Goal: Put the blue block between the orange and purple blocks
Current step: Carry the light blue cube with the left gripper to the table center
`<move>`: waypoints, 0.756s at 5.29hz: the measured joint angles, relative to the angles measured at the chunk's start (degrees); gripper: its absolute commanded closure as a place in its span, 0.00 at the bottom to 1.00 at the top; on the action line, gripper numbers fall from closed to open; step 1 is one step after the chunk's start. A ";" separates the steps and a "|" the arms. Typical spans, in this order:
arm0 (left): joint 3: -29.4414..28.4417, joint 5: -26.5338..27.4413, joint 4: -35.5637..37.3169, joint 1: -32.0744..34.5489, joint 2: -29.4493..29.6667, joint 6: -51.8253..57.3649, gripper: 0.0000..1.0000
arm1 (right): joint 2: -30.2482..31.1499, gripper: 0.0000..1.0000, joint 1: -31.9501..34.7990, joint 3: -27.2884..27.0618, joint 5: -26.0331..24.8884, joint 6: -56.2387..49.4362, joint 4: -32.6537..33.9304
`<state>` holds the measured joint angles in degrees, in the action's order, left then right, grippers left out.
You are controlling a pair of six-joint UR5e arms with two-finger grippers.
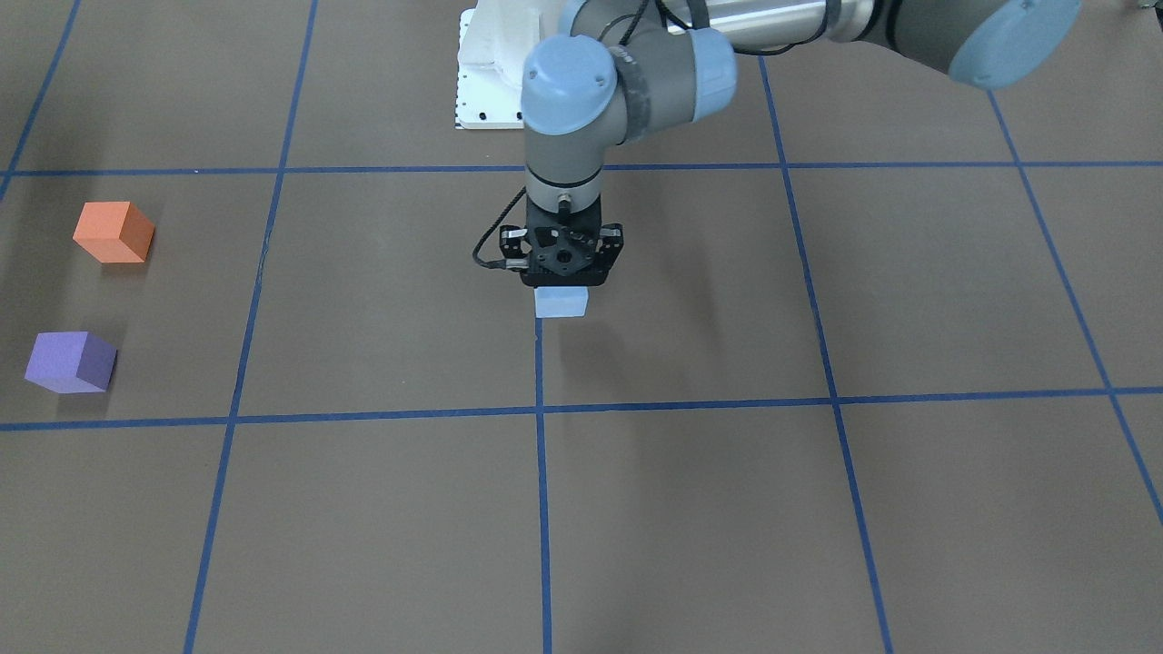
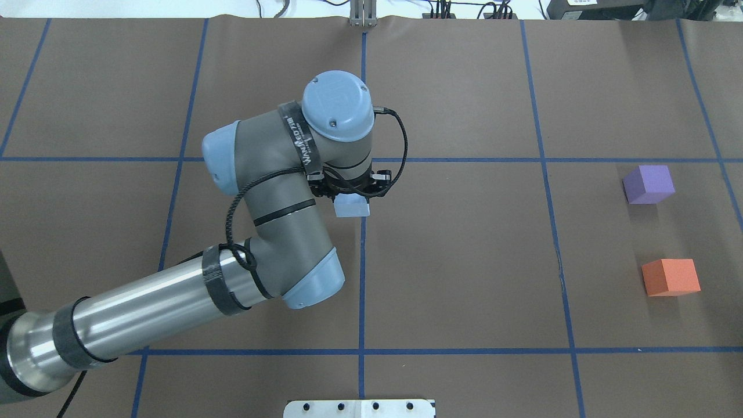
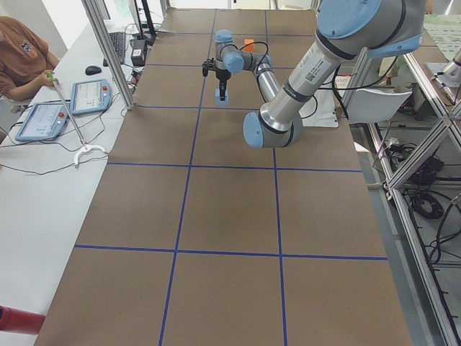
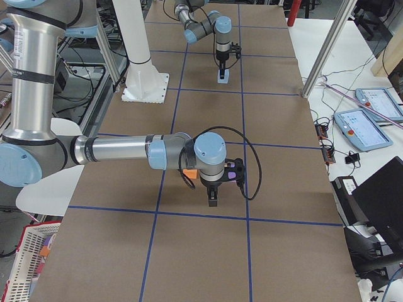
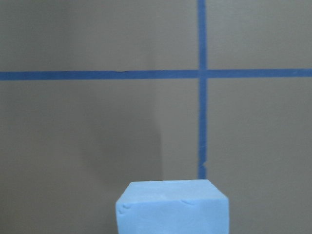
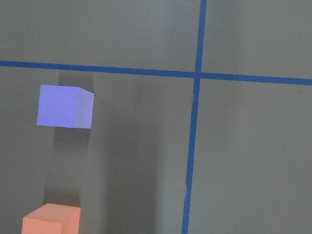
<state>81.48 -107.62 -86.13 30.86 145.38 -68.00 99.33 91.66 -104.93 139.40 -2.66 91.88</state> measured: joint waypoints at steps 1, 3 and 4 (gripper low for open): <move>-4.50 0.53 -2.26 -0.34 2.08 -0.43 1.00 | -0.01 0.00 0.01 0.11 0.06 -0.02 -0.09; -8.23 0.73 -4.62 -0.48 2.65 -0.42 1.00 | -0.08 0.00 0.01 0.16 0.05 0.02 -0.10; -8.81 0.74 -4.85 -0.51 2.61 -0.27 0.58 | -0.09 0.00 0.01 0.16 0.03 0.02 -0.05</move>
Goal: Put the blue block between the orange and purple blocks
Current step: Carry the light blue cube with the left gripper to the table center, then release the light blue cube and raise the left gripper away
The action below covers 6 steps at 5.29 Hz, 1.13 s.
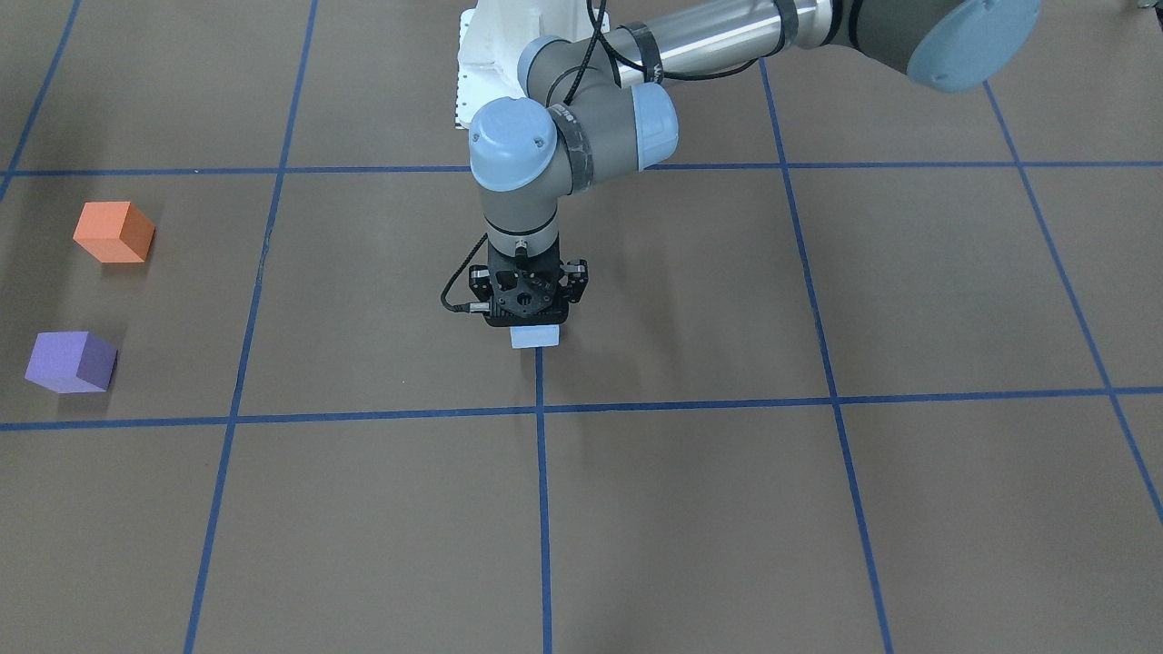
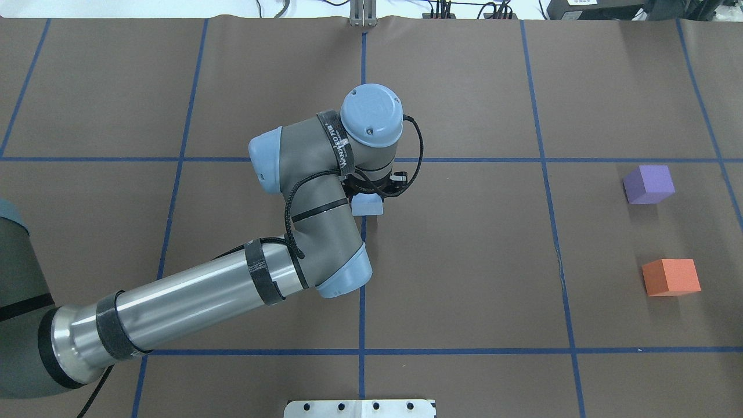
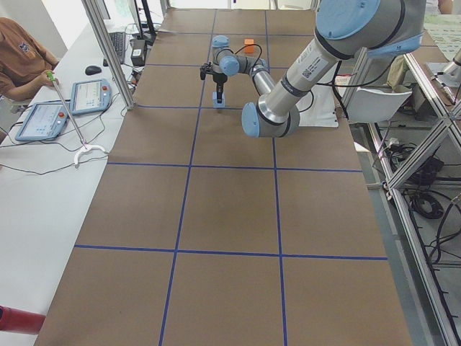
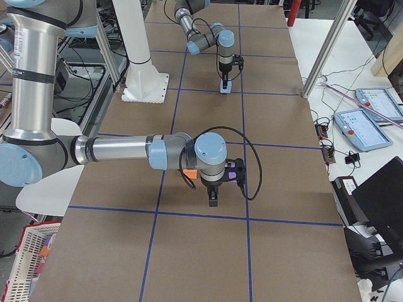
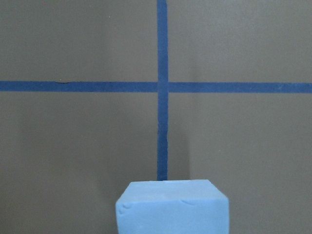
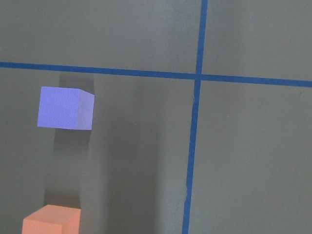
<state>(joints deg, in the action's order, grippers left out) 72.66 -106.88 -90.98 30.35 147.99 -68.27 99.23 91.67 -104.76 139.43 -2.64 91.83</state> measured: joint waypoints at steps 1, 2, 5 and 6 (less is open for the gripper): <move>-0.40 0.00 -0.03 0.00 -0.12 0.11 0.19 | 0.00 0.00 -0.02 0.00 0.01 0.00 -0.01; -0.70 0.00 0.00 0.05 -0.20 0.12 0.00 | -0.04 0.00 -0.06 -0.02 0.03 0.00 -0.03; 0.43 -0.24 0.49 1.22 -0.13 -0.31 0.00 | -0.97 0.00 -0.06 -0.30 -0.05 -0.02 -0.12; 2.19 -1.94 2.47 4.02 -0.15 1.04 0.00 | -3.03 0.00 -0.12 -0.52 0.07 0.64 0.11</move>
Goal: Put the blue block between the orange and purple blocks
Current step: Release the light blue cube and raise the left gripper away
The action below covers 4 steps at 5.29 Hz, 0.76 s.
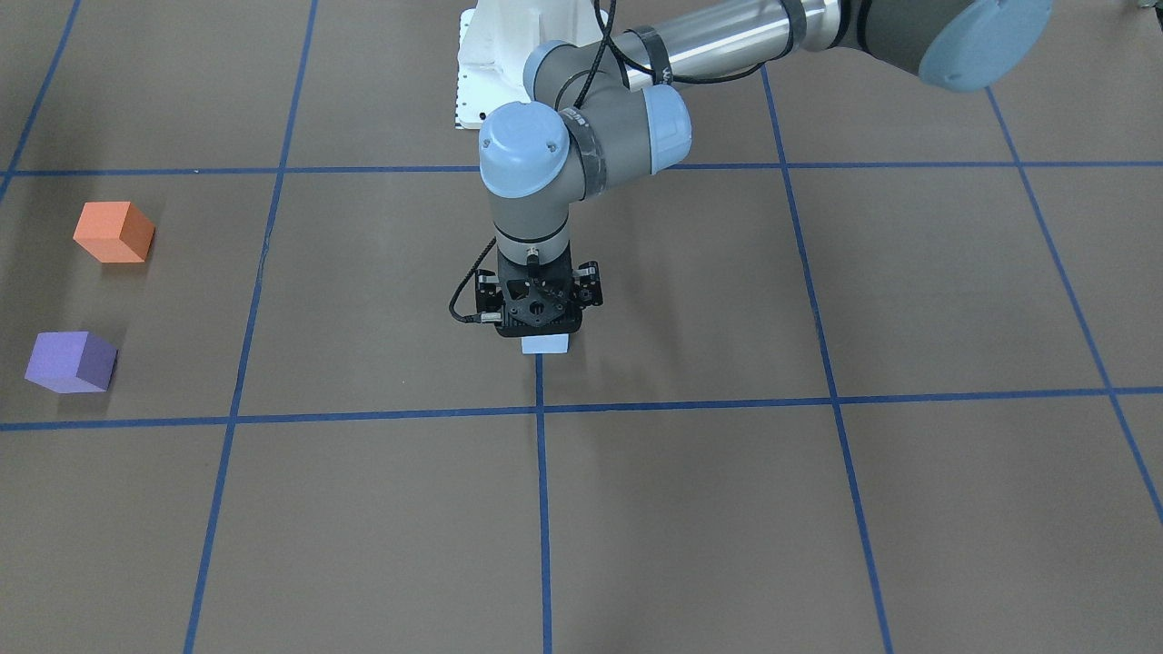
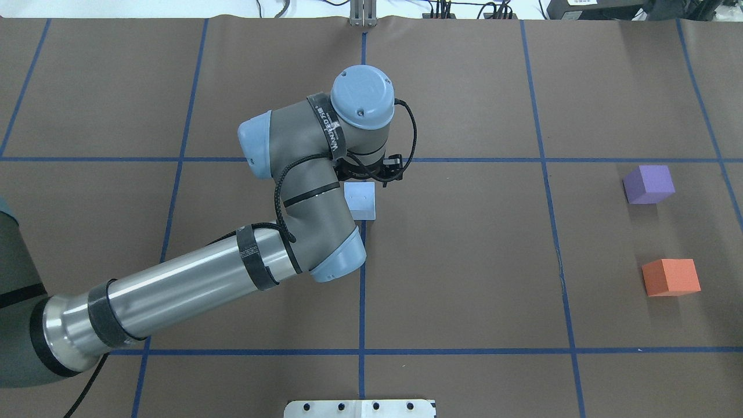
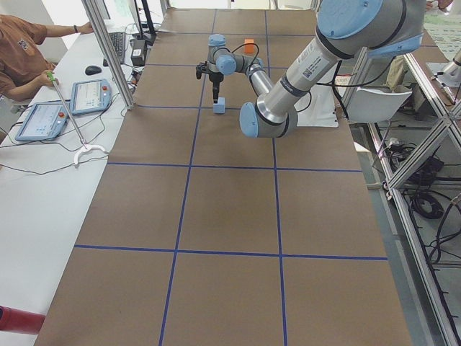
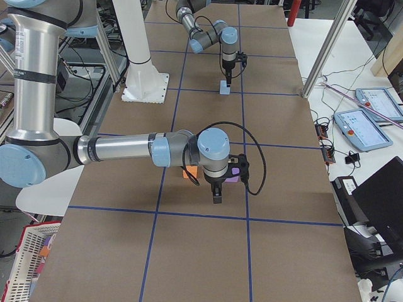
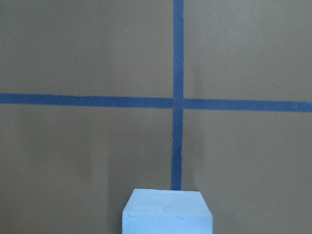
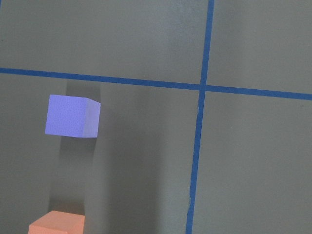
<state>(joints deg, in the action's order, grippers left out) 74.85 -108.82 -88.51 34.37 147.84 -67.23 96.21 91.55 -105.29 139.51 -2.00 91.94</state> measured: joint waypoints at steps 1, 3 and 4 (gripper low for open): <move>3.05 -2.42 2.50 3.21 -1.50 3.66 0.00 | -3.85 0.00 -1.09 -0.18 0.25 3.74 0.34; 13.21 -4.27 4.16 8.00 -11.54 12.93 0.00 | -14.61 0.00 -9.67 -1.59 -1.01 20.95 0.53; 18.82 -5.37 4.21 10.78 -18.49 17.98 0.00 | -19.61 0.00 -15.00 -1.86 -4.21 28.61 1.15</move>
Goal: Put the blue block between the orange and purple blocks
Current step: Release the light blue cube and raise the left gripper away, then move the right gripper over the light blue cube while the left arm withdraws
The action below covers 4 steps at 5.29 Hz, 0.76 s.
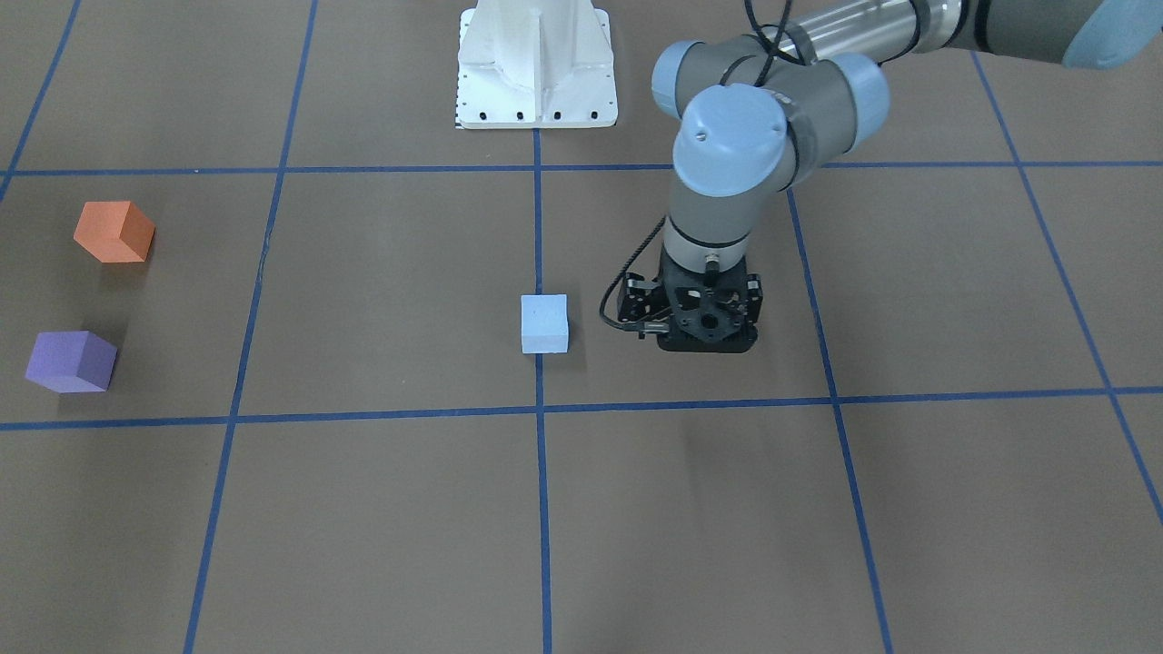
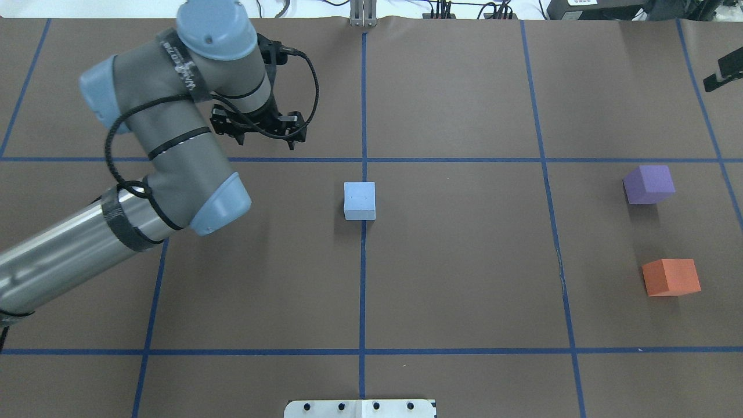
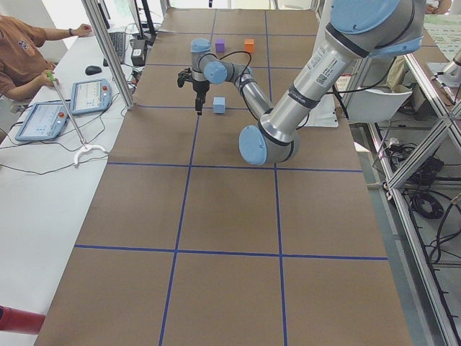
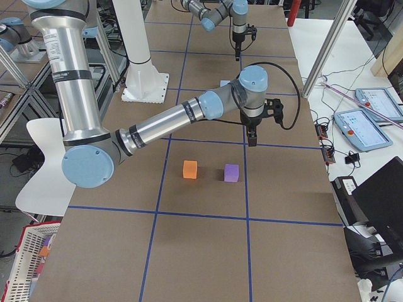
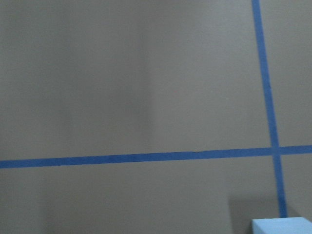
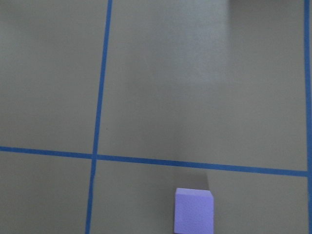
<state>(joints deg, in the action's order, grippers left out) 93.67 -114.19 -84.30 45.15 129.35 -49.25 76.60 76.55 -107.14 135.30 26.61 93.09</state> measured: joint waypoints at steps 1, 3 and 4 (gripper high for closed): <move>4.99 -2.23 -0.08 3.47 -7.03 5.88 0.00 | -5.72 0.00 -5.11 -0.12 -2.88 6.83 3.19; 11.30 -5.17 -0.18 10.55 -18.26 17.46 0.00 | -18.41 0.00 -17.44 -0.56 -7.96 18.29 11.89; 12.15 -5.94 -0.32 13.93 -22.48 23.36 0.00 | -22.83 0.00 -24.75 0.17 -11.59 23.77 12.95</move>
<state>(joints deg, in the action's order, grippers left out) 105.83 -120.13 -84.62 59.08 106.87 -25.89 53.77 51.80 -106.98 123.71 50.38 106.04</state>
